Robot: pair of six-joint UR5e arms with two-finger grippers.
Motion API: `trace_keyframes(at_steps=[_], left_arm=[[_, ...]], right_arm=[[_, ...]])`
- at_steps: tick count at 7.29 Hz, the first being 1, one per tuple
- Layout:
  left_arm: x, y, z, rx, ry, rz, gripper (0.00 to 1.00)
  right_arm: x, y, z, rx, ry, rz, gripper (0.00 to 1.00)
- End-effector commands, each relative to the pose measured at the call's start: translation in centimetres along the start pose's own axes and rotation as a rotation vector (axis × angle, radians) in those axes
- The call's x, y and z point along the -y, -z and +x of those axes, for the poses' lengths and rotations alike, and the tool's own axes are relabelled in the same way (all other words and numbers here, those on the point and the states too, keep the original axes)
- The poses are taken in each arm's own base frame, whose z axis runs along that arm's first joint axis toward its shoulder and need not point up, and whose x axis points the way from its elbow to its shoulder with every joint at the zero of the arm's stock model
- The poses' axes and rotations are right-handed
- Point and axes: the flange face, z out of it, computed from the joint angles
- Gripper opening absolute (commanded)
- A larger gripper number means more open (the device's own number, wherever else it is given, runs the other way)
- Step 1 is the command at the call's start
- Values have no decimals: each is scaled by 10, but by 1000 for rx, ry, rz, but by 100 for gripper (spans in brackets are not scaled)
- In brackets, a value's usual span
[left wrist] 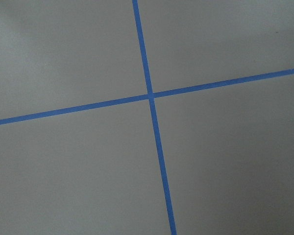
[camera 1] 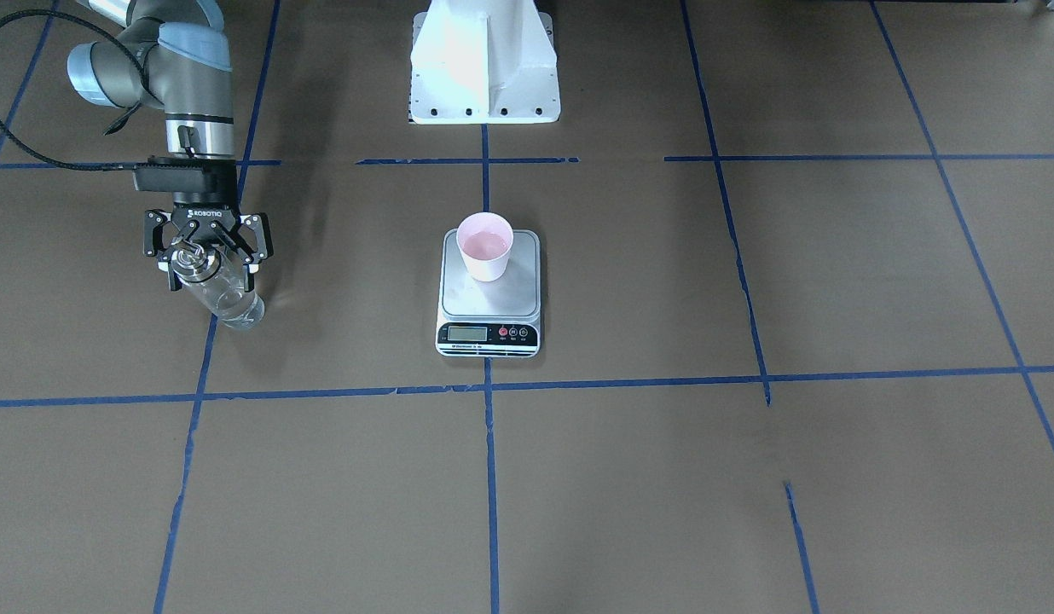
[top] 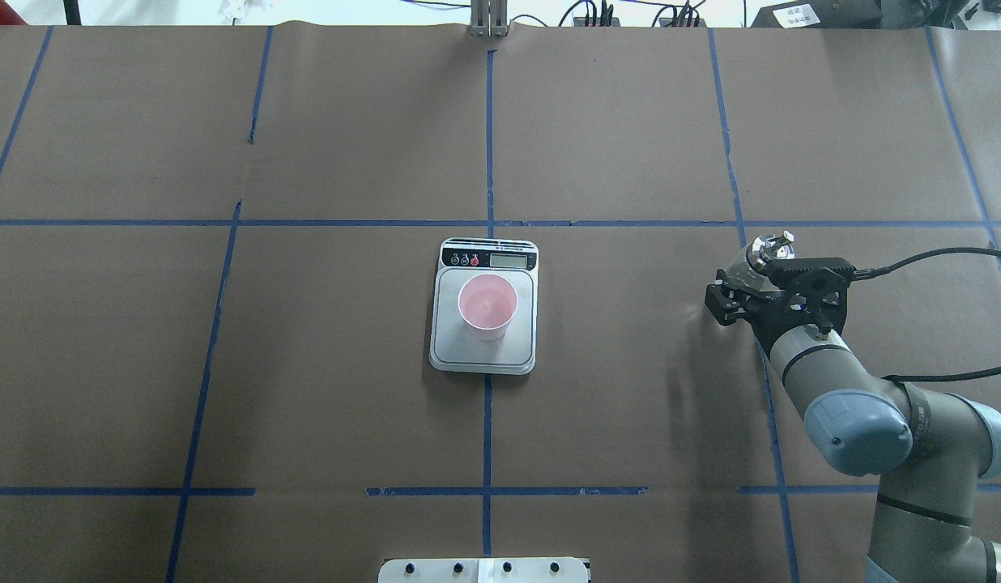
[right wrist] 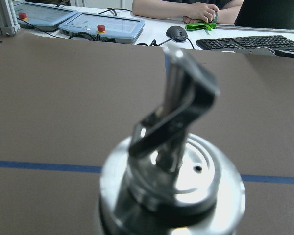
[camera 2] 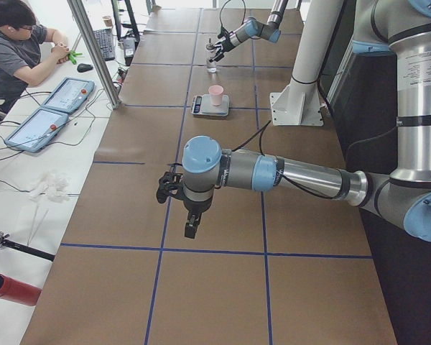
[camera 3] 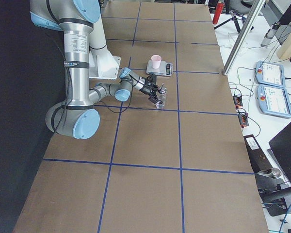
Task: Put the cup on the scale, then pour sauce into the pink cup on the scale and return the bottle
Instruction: 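Grasp the glass bottle with the right gripper and lift it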
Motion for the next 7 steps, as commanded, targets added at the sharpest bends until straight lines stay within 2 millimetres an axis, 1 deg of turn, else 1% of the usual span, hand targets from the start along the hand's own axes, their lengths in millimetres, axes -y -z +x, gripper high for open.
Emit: trace_keyframes(at_steps=[1, 4, 5, 6, 7], left_arm=[[0, 0, 0, 0, 1, -1, 100], [-3, -2, -1, -2, 4, -4, 100], [-3, -2, -1, -2, 4, -4, 100], [-3, -1, -1, -2, 3, -3, 100], [-3, -1, -1, -2, 3, -3, 100]], right_arm=[[-5, -6, -2, -7, 5, -3, 100], [-5, -8, -5, -5, 3, -3, 100], [-5, -8, -6, -4, -1, -2, 90], [-2, -7, -11, 4, -4, 0, 27], [-1, -7, -12, 6, -6, 2, 0]])
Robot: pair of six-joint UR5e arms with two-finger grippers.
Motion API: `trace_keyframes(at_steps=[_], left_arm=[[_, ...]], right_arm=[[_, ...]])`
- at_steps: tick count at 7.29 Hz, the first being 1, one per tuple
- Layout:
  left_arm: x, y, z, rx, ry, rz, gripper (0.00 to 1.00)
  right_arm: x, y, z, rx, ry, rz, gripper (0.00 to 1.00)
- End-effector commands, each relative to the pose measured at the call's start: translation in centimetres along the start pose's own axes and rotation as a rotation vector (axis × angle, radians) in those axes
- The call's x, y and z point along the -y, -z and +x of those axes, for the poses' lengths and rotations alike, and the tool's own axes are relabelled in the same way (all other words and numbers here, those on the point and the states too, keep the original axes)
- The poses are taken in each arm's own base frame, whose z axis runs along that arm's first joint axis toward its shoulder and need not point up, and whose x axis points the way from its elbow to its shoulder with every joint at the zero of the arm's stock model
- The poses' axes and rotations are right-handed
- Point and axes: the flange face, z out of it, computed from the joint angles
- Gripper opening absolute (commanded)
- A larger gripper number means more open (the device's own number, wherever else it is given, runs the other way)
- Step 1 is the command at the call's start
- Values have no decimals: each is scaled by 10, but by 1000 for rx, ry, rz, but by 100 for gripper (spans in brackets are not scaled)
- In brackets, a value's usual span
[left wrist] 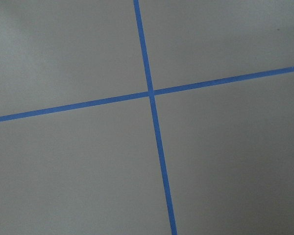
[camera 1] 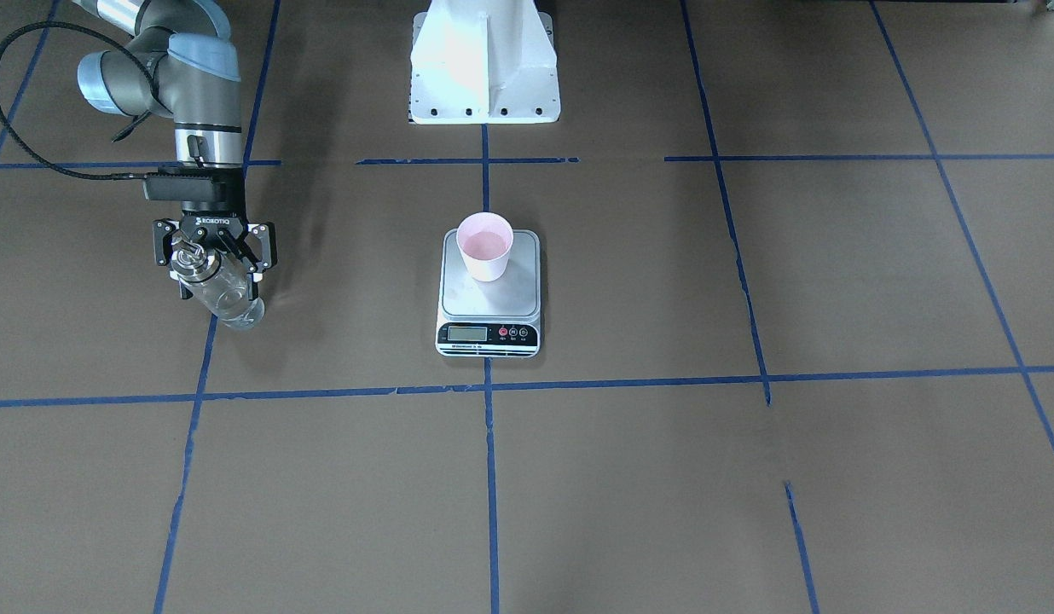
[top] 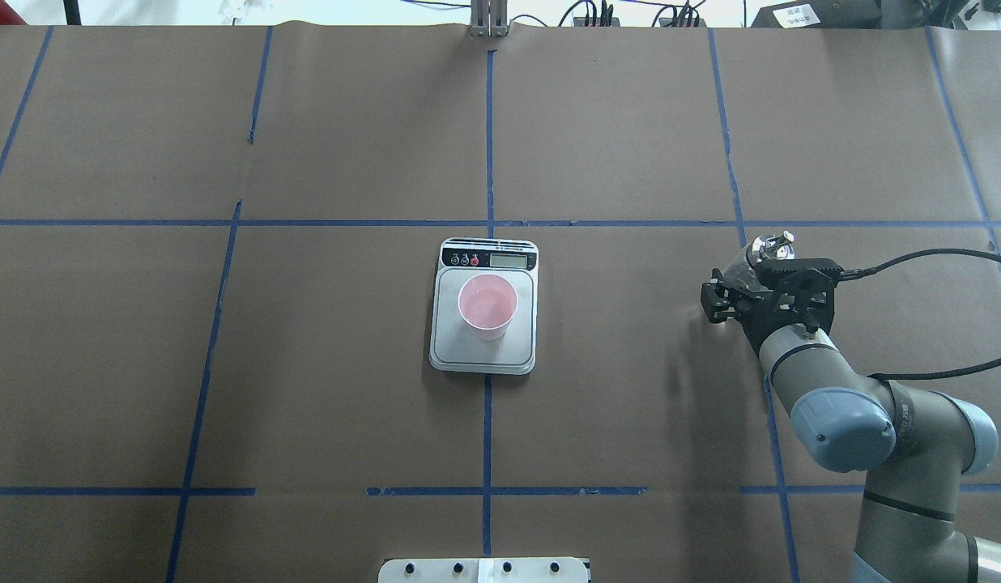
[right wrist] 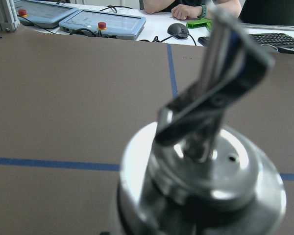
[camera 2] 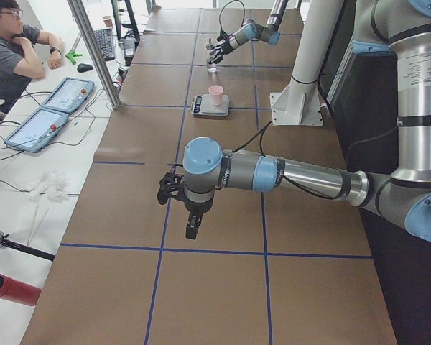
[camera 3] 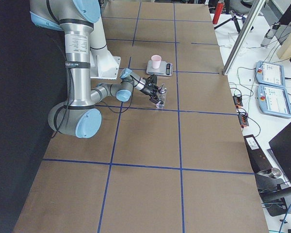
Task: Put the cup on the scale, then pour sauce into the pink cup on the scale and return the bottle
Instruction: 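Grasp the glass bottle with the right gripper and lift it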
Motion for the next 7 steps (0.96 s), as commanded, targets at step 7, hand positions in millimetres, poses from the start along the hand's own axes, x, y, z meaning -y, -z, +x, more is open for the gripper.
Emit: trace_keyframes(at_steps=[7], left_arm=[[0, -1, 1, -2, -1, -3, 100]], right_arm=[[108, 31, -41, 104, 321, 90, 0]])
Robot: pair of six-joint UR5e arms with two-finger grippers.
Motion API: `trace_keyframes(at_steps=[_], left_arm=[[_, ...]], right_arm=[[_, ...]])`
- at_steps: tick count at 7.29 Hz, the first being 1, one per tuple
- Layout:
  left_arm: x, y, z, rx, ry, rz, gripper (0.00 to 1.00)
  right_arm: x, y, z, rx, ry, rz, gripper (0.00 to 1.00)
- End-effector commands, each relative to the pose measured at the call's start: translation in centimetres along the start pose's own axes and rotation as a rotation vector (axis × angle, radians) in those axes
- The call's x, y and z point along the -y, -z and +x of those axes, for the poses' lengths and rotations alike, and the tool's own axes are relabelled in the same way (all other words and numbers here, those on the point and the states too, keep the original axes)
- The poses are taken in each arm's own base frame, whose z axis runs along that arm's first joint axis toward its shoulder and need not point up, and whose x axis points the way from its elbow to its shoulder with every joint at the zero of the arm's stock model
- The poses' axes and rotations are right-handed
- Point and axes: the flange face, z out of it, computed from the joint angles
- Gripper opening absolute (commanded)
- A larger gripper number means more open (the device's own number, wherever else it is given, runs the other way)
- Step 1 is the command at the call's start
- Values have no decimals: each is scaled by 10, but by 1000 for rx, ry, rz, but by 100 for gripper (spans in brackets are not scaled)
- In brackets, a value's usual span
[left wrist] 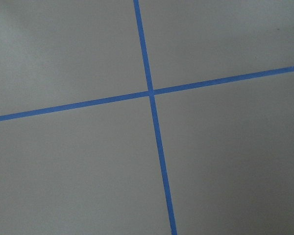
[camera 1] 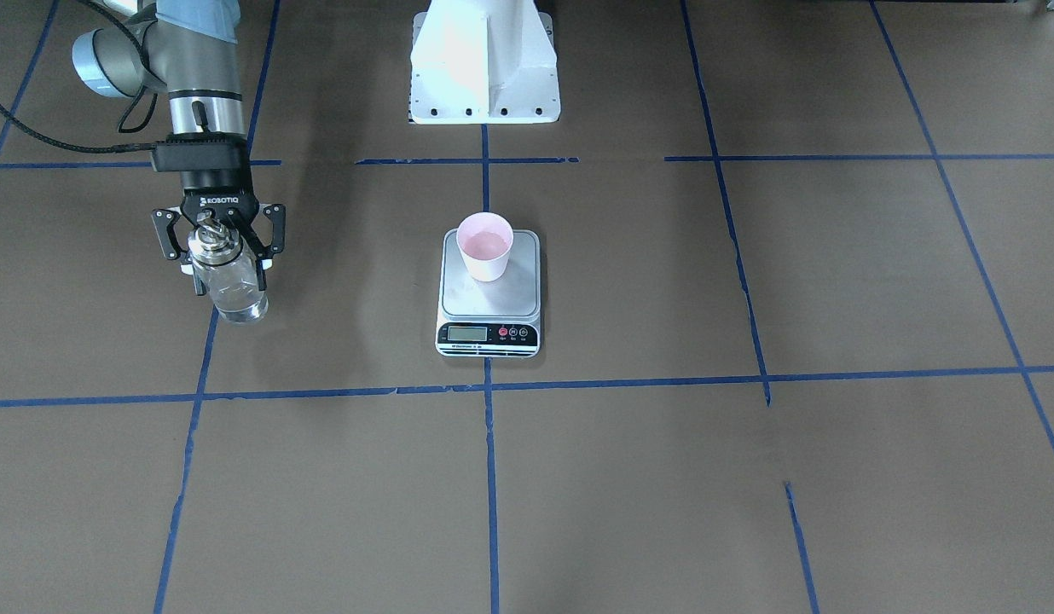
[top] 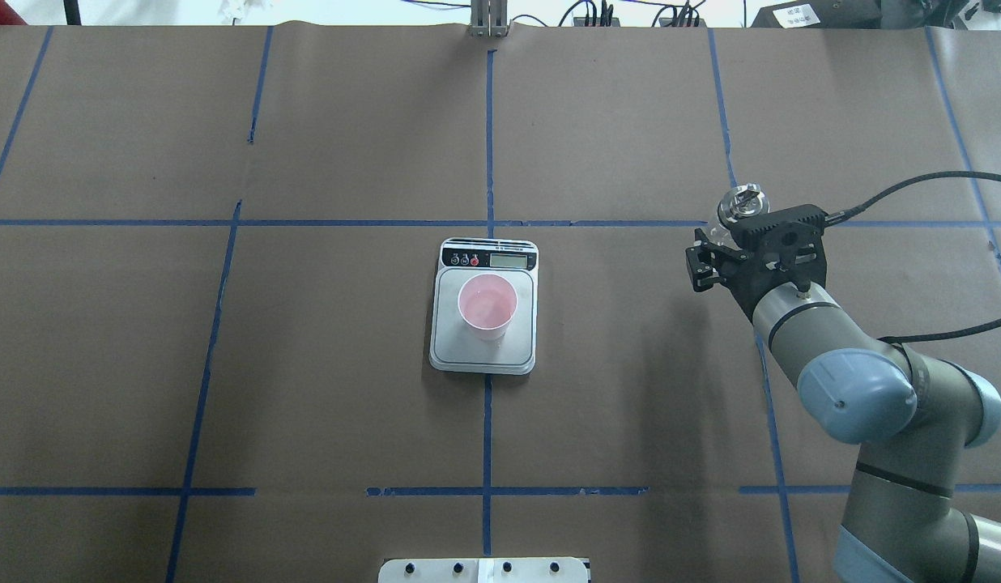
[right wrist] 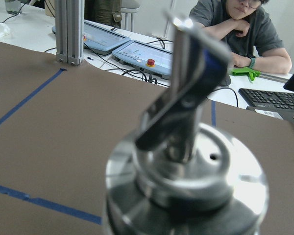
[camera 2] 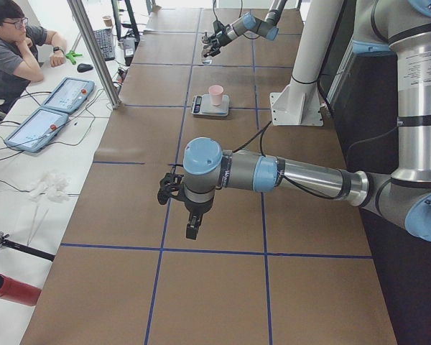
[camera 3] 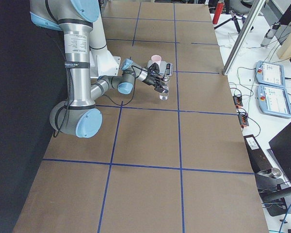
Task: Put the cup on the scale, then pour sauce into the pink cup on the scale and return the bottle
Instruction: 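Carry the bottle toward the pink cup and tilt the spout over it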
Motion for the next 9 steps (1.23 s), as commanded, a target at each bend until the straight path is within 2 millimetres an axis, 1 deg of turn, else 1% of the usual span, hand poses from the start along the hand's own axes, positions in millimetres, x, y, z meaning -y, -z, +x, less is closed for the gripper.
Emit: trace_keyframes(at_steps=[1, 2, 3, 4, 5, 6, 7, 8, 9], left_arm=[[0, -1, 1, 1, -2, -1, 100], [0, -1, 1, 1, -1, -1, 100], [0, 0, 1, 1, -3, 0, 100], [0, 0, 1, -1, -3, 1, 100], [0, -1, 1, 1, -2, -1, 100], [0, -1, 1, 1, -2, -1, 100], [0, -1, 0, 1, -1, -2, 100], [0, -2, -1, 0, 1, -4, 100], [-1, -3, -1, 0, 3, -6, 100]], right_arm=[[28, -6, -5, 22, 130, 8, 0], [23, -8, -9, 23, 146, 0, 0], [25, -11, -16, -10, 205, -20, 0], [33, -8, -51, -68, 253, 3, 0], [19, 4, -98, -150, 361, 24, 0], [16, 13, -136, -203, 445, 39, 0], [-3, 15, -172, -312, 628, 79, 0], [-12, 7, -193, -403, 850, 86, 0], [-21, 1, -197, -432, 934, 84, 0]])
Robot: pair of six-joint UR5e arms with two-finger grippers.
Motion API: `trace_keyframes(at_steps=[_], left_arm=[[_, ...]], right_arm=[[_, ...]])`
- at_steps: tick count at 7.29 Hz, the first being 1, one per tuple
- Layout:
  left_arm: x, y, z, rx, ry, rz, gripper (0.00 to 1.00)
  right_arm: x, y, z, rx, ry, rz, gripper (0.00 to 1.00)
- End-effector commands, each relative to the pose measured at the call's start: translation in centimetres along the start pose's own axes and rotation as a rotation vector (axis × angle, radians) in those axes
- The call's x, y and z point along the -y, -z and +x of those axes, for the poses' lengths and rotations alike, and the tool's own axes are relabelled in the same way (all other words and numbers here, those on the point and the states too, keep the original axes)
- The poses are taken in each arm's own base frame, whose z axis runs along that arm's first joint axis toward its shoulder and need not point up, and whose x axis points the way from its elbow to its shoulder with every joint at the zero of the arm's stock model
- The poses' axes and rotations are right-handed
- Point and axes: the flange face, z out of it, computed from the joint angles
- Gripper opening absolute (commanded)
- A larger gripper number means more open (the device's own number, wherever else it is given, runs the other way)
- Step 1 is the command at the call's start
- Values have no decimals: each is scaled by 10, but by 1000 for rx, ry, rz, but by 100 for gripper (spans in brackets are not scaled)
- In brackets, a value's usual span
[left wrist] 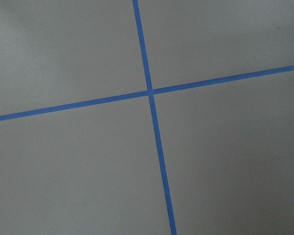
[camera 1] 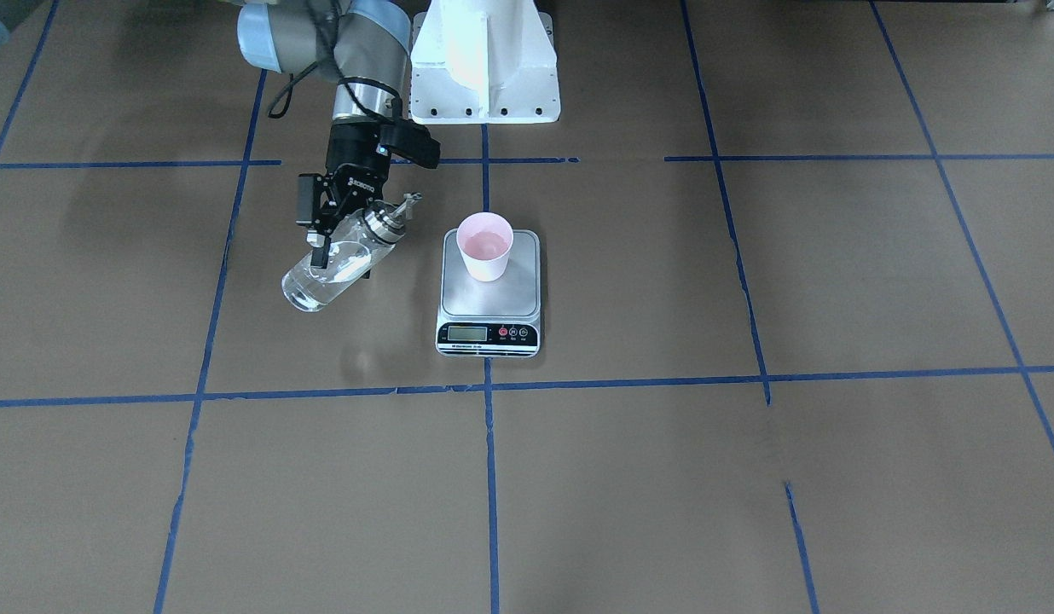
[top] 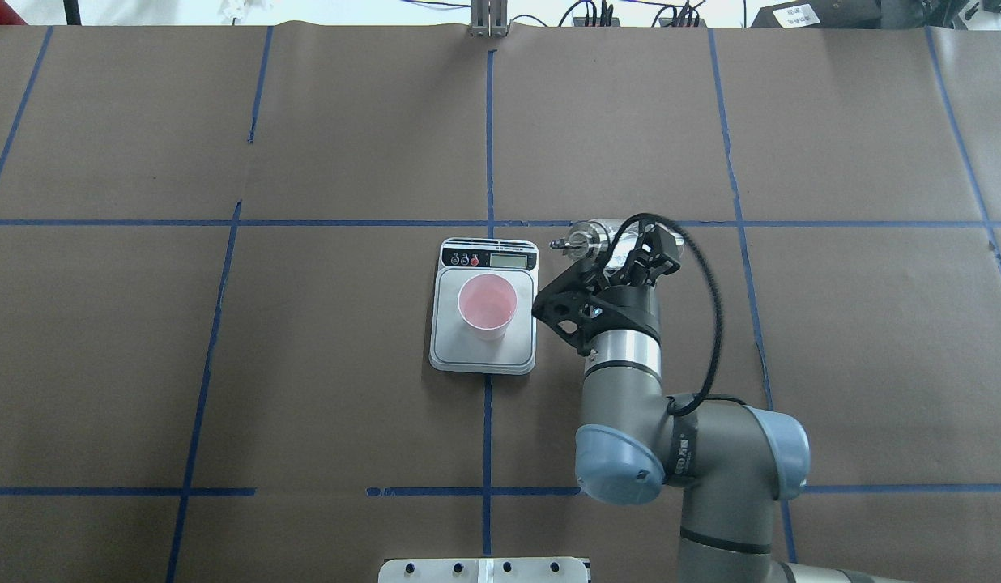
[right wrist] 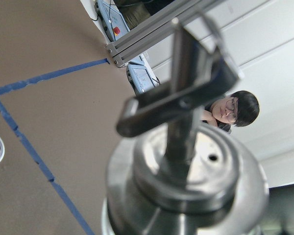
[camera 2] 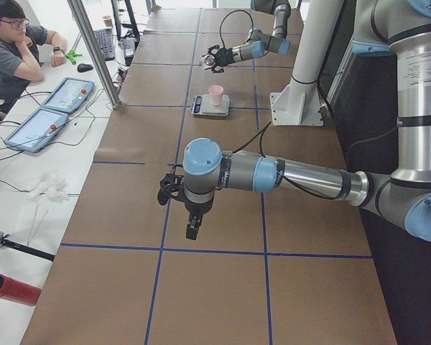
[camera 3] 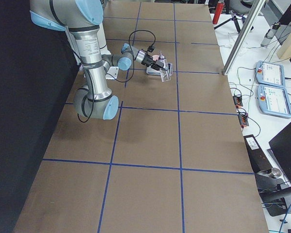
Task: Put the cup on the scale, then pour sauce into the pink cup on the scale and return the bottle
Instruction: 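Carry the bottle toward the pink cup and tilt the spout over it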
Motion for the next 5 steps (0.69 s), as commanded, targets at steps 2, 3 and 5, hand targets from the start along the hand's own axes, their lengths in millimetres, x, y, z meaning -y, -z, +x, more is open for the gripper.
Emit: trace_keyframes(at_steps=[2, 3, 5], left_arm=[[-4, -2, -2, -1, 6, -6, 100], [-4, -3, -2, -1, 4, -8, 100], [-7, -4, -3, -1, 8, -10, 100]], right_arm=[[0, 0, -39, -123, 321, 33, 0], [1, 3, -38, -151, 390, 46, 0], [2, 2, -37, -156, 454, 41, 0]])
